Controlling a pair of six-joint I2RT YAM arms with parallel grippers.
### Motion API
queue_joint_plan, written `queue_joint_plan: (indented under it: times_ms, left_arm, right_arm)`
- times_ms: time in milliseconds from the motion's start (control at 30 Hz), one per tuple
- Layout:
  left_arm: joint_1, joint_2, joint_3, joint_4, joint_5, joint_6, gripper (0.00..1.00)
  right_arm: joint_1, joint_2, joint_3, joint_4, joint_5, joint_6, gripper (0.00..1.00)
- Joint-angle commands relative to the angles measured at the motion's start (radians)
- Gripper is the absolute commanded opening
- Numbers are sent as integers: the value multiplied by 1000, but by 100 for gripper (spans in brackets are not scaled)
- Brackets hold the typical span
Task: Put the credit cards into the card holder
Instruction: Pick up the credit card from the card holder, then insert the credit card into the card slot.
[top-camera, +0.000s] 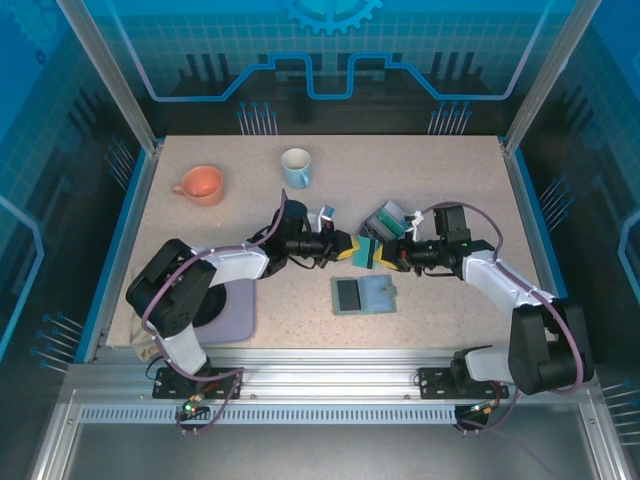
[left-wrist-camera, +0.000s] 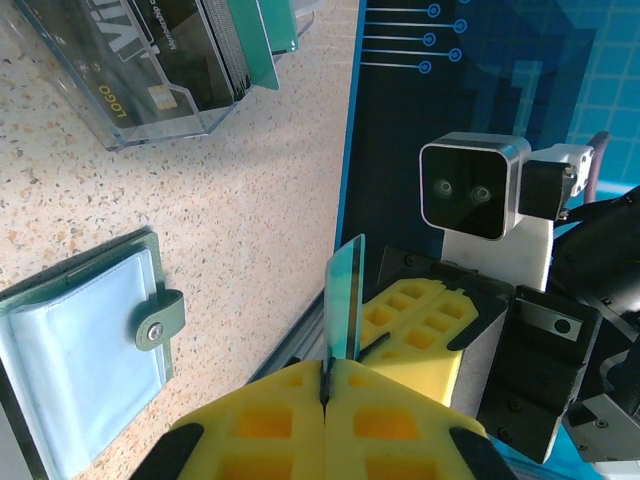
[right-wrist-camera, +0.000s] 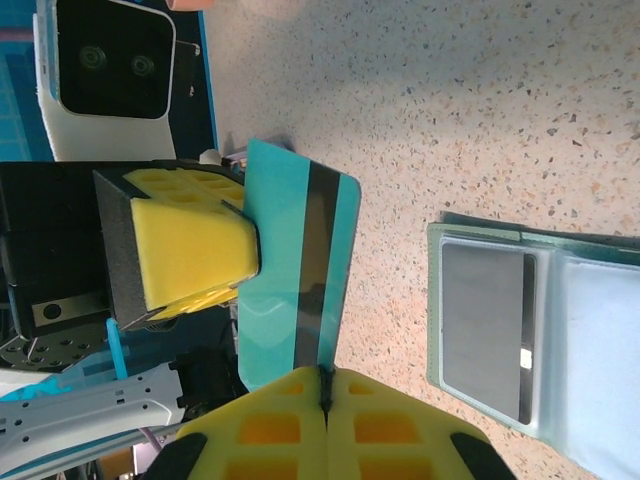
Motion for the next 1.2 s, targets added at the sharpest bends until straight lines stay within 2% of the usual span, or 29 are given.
queue_joint_plan:
  times_ms: [0, 67, 200, 333, 433, 567, 667, 1167]
  left_arm:
    - [-6, -33, -16, 25, 28, 27, 0]
    - [-9, -50, -36, 6, -2, 35, 0]
    - [-16, -101, -80, -136, -128, 92, 0]
    - [-52, -112, -105, -174, -205, 97, 0]
    - [-93, -100, -109, -189, -252, 93, 0]
    - [-118, -90, -118, -201, -301, 90, 0]
    - [-133, -83, -130, -215, -338, 90, 0]
    - [-179, -10, -193, -114, -383, 100, 0]
  right_arm:
    - [-6, 9, 47, -36, -11, -38, 8]
    - [-5, 7, 66, -137, 60, -94, 18]
    - [30, 18, 119, -404, 405, -233, 40]
    - [141, 69, 150, -498, 670, -281, 62]
    - [216, 121, 163, -509, 770, -288, 72]
    - [286, 201, 209, -529, 866, -281, 75]
    - [311, 243, 220, -519, 873, -279, 75]
    - [303, 338, 205, -483, 878, -279, 55]
